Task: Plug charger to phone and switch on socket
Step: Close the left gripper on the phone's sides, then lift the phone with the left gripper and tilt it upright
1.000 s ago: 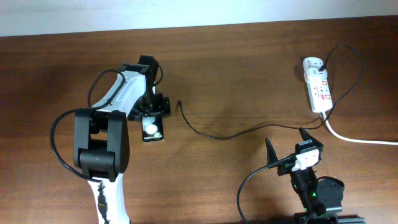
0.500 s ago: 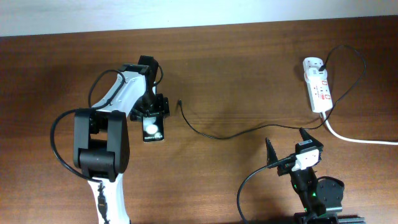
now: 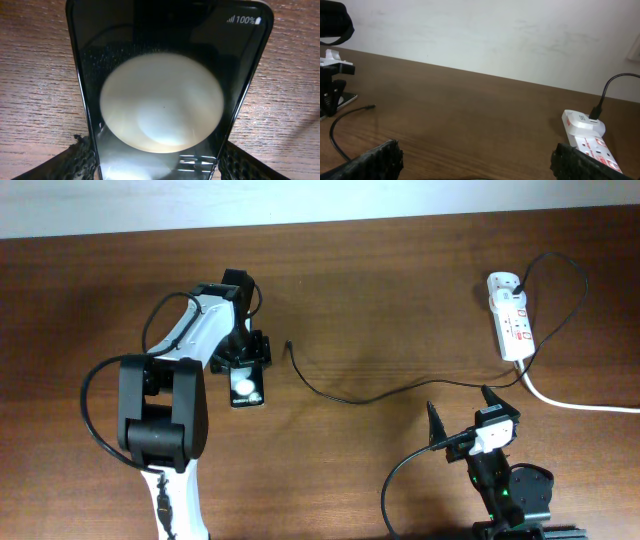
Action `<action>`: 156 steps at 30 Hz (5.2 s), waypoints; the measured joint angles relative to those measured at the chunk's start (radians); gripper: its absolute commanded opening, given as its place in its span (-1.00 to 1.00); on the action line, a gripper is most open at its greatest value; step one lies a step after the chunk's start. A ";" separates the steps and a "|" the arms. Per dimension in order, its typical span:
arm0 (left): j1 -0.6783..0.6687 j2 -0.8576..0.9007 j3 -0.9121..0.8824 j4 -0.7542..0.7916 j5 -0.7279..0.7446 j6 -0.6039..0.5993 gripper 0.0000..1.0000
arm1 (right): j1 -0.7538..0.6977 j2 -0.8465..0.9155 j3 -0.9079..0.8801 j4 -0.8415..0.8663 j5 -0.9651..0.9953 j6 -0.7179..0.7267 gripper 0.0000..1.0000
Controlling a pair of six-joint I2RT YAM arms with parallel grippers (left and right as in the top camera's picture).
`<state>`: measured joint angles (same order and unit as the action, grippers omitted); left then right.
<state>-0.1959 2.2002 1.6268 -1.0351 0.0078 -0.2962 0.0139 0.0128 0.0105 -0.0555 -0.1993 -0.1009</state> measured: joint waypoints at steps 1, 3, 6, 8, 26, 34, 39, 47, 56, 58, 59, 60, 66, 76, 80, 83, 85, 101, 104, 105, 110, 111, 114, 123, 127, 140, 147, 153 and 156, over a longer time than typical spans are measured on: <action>0.000 0.000 0.000 0.000 0.000 0.000 0.55 | 0.000 0.000 0.000 0.000 0.000 0.000 0.97; 0.000 0.000 0.000 0.000 0.000 0.000 0.55 | 0.000 0.000 0.000 0.000 0.000 0.000 0.97; 0.000 0.000 0.002 -0.005 0.000 0.000 0.56 | 0.000 0.000 0.000 0.000 0.000 0.000 0.97; 0.000 0.001 0.015 -0.024 0.000 0.000 0.56 | 0.000 0.000 0.000 0.000 0.000 0.000 0.97; 0.000 0.003 0.150 -0.133 0.000 0.000 0.50 | 0.000 0.000 0.000 0.000 0.000 0.001 0.97; 0.000 0.003 0.173 -0.166 0.023 0.000 0.41 | 0.000 0.000 0.000 0.000 0.000 0.000 0.97; 0.000 0.003 0.222 -0.185 0.059 0.000 0.40 | 0.000 0.000 0.000 0.000 0.000 0.000 0.97; 0.030 0.003 0.249 -0.196 0.215 0.000 0.21 | 0.000 0.000 0.000 0.000 0.000 0.001 0.97; 0.130 0.003 0.249 -0.196 0.509 0.000 0.19 | 0.000 0.000 0.000 0.000 0.000 0.000 0.97; 0.148 0.003 0.249 -0.196 0.584 0.000 0.19 | 0.000 0.000 0.000 0.000 0.000 0.000 0.97; 0.154 0.003 0.249 -0.196 0.612 0.000 0.19 | 0.000 0.000 0.000 0.000 0.000 0.000 0.97; 0.159 0.003 0.249 -0.196 0.658 -0.001 0.18 | 0.000 0.000 0.000 0.000 0.000 0.001 0.97; 0.162 0.003 0.249 -0.208 0.820 -0.064 -0.30 | 0.000 0.000 0.000 0.000 0.000 0.001 0.97; 0.162 0.003 0.249 -0.224 0.858 -0.173 -0.31 | 0.000 0.000 0.000 0.000 0.000 0.000 0.97; 0.162 0.003 0.249 -0.240 0.874 -0.179 -0.70 | 0.000 0.000 0.000 0.000 0.000 0.000 0.97; 0.162 0.003 0.249 -0.243 0.886 -0.180 -1.00 | 0.000 0.000 0.000 0.000 0.000 0.001 0.97; 0.162 0.003 0.249 -0.243 0.890 -0.180 -1.00 | 0.000 0.000 0.000 0.000 0.000 0.000 0.97; 0.162 0.003 0.249 -0.310 1.001 -0.342 -1.00 | 0.000 0.000 0.000 0.000 0.000 0.000 0.97; 0.162 0.003 0.249 -0.311 1.060 -0.370 -1.00 | 0.000 0.000 0.000 0.000 0.000 0.000 0.97; 0.162 0.003 0.249 -0.311 1.077 -0.381 -1.00 | 0.000 0.000 0.000 0.000 0.000 0.000 0.97; 0.162 0.003 0.249 -0.311 1.140 -0.457 -1.00 | 0.000 0.000 0.000 0.000 0.000 0.000 0.97; 0.162 0.003 0.249 -0.311 1.144 -0.468 -1.00 | 0.000 0.000 0.000 0.000 0.000 0.000 0.97; 0.162 0.003 0.249 -0.311 1.153 -0.511 -1.00 | 0.000 0.000 0.000 0.000 0.000 0.000 0.97; 0.162 0.003 0.249 -0.311 1.227 -0.560 -1.00 | 0.000 0.000 0.000 0.000 0.000 0.001 0.97; 0.162 0.003 0.249 -0.311 1.252 -0.562 -1.00 | 0.000 0.000 0.000 0.000 0.000 0.000 0.97; 0.162 0.003 0.249 -0.311 1.269 -0.566 -1.00 | 0.000 0.000 0.000 0.000 0.000 0.000 0.97; 0.162 0.003 0.249 -0.311 1.271 -0.584 -1.00 | 0.000 0.000 0.000 0.000 0.000 0.000 0.97; 0.162 0.003 0.249 -0.311 1.272 -0.587 -1.00 | 0.000 0.000 0.000 0.000 0.000 0.001 0.97; 0.162 0.003 0.249 -0.311 1.271 -0.587 -1.00 | 0.000 0.000 0.000 0.000 0.000 0.000 0.97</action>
<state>-0.0341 2.2036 1.8759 -1.3464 1.2793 -0.8833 0.0139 0.0128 0.0105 -0.0555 -0.1993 -0.1009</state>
